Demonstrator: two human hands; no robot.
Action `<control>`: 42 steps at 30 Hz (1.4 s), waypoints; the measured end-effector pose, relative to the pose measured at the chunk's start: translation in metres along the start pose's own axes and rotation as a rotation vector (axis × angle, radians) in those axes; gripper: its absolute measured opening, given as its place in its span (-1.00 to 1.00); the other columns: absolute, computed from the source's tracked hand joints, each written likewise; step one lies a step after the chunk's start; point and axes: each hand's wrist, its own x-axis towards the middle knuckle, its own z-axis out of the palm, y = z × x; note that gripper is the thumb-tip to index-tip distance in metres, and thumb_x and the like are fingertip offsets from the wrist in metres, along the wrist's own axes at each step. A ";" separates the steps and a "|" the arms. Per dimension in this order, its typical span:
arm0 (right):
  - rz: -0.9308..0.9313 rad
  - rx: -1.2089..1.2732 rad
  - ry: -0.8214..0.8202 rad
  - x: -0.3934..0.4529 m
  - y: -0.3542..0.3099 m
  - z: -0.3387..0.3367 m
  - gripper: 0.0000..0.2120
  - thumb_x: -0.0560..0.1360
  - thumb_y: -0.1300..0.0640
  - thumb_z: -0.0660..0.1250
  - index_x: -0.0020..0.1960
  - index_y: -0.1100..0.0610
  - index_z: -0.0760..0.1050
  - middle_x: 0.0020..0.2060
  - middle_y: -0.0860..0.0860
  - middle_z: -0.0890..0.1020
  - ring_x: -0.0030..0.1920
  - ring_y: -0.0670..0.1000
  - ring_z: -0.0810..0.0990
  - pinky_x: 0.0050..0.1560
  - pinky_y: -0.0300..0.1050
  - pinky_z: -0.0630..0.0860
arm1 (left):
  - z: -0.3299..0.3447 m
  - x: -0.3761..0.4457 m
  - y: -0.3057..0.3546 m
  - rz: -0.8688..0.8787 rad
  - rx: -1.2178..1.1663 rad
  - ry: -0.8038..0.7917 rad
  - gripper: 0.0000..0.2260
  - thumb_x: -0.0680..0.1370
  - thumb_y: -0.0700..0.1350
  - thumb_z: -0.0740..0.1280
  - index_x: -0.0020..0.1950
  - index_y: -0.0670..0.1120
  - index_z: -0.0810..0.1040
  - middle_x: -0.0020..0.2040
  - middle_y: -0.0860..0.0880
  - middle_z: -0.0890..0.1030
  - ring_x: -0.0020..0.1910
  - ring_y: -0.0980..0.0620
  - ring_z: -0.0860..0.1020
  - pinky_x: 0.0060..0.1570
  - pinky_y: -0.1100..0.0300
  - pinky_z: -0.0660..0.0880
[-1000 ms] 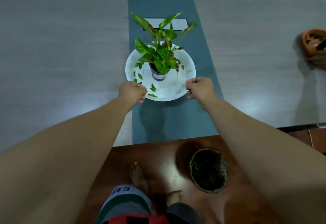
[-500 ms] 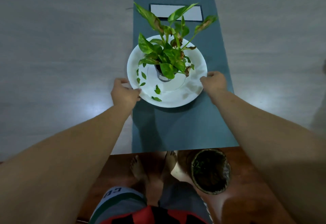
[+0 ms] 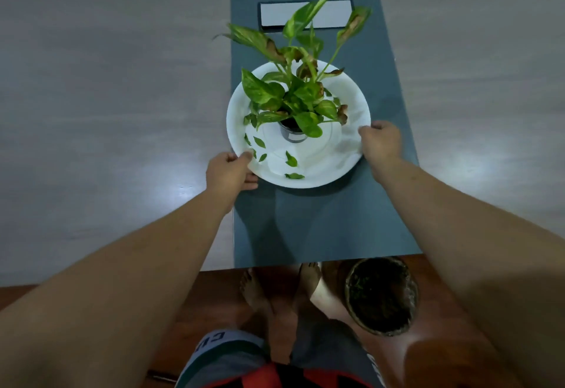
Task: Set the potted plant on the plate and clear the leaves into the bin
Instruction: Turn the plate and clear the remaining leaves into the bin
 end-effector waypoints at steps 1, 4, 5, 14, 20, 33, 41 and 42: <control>0.021 0.011 -0.008 -0.010 0.005 -0.001 -0.84 0.36 0.19 0.21 -0.14 0.20 0.53 -0.28 0.07 0.56 -0.28 0.12 0.53 -0.37 -0.15 0.49 | -0.001 0.006 0.006 0.014 0.000 0.027 -0.77 0.57 -0.03 0.34 0.06 -0.19 0.53 -0.11 -0.20 0.67 -0.20 -0.13 0.69 -0.22 0.04 0.67; 0.138 0.124 -0.077 -0.042 0.022 0.005 -0.83 0.43 0.16 0.21 -0.07 0.19 0.53 -0.21 0.17 0.62 -0.29 0.16 0.63 -0.39 -0.06 0.62 | -0.006 0.025 0.029 0.120 0.052 0.080 -0.80 0.58 -0.06 0.29 0.00 -0.19 0.58 -0.11 -0.14 0.67 -0.15 -0.12 0.67 -0.29 0.12 0.65; 0.181 0.167 -0.098 -0.052 0.026 0.009 -0.86 0.45 0.15 0.22 -0.07 0.17 0.51 -0.22 0.19 0.61 -0.32 0.17 0.64 -0.40 -0.05 0.62 | -0.008 0.031 0.036 0.162 0.111 0.087 -0.82 0.58 -0.07 0.29 -0.06 -0.16 0.59 -0.11 -0.14 0.66 -0.15 -0.12 0.66 -0.28 0.13 0.64; 0.283 0.363 -0.059 -0.075 0.031 0.036 -0.77 0.49 0.29 0.09 0.01 0.19 0.49 -0.18 0.21 0.67 -0.40 0.18 0.65 -0.37 -0.06 0.66 | -0.023 0.037 0.034 0.161 0.157 0.037 -0.94 0.58 -0.25 0.31 -0.08 -0.20 0.54 -0.13 -0.13 0.63 -0.28 -0.02 0.63 -0.39 0.27 0.62; 0.206 0.361 0.004 -0.040 0.011 0.012 -0.83 0.45 0.34 0.20 -0.21 0.12 0.49 -0.15 0.16 0.64 -0.20 0.15 0.66 -0.32 -0.10 0.62 | -0.022 0.015 0.002 0.003 0.033 -0.165 -0.90 0.55 -0.21 0.37 -0.06 -0.25 0.52 -0.22 -0.20 0.58 -0.30 -0.08 0.61 -0.28 0.10 0.68; 0.339 0.452 -0.115 -0.057 0.029 0.022 -0.90 0.57 0.24 0.28 -0.10 0.23 0.53 -0.27 0.17 0.62 -0.35 0.09 0.63 -0.22 -0.03 0.68 | -0.026 0.047 0.031 0.073 0.022 0.032 -0.91 0.55 -0.17 0.35 -0.13 -0.15 0.54 -0.09 -0.22 0.69 -0.18 -0.17 0.71 -0.12 -0.01 0.67; 0.239 0.372 -0.046 -0.009 0.007 0.004 -0.85 0.55 0.25 0.32 -0.20 0.12 0.51 -0.13 0.19 0.67 -0.28 0.10 0.66 -0.31 -0.07 0.63 | -0.019 0.021 0.012 0.045 0.060 -0.138 -0.84 0.52 -0.16 0.41 -0.09 -0.26 0.55 -0.27 -0.22 0.62 -0.40 -0.09 0.61 -0.33 0.09 0.64; 0.226 0.352 -0.036 -0.005 0.005 0.002 -0.85 0.54 0.25 0.33 -0.20 0.11 0.50 -0.10 0.20 0.67 -0.25 0.12 0.67 -0.27 -0.05 0.64 | -0.018 0.019 0.014 0.044 0.096 -0.154 -0.82 0.52 -0.15 0.41 -0.08 -0.27 0.56 -0.27 -0.21 0.62 -0.42 -0.09 0.61 -0.35 0.10 0.63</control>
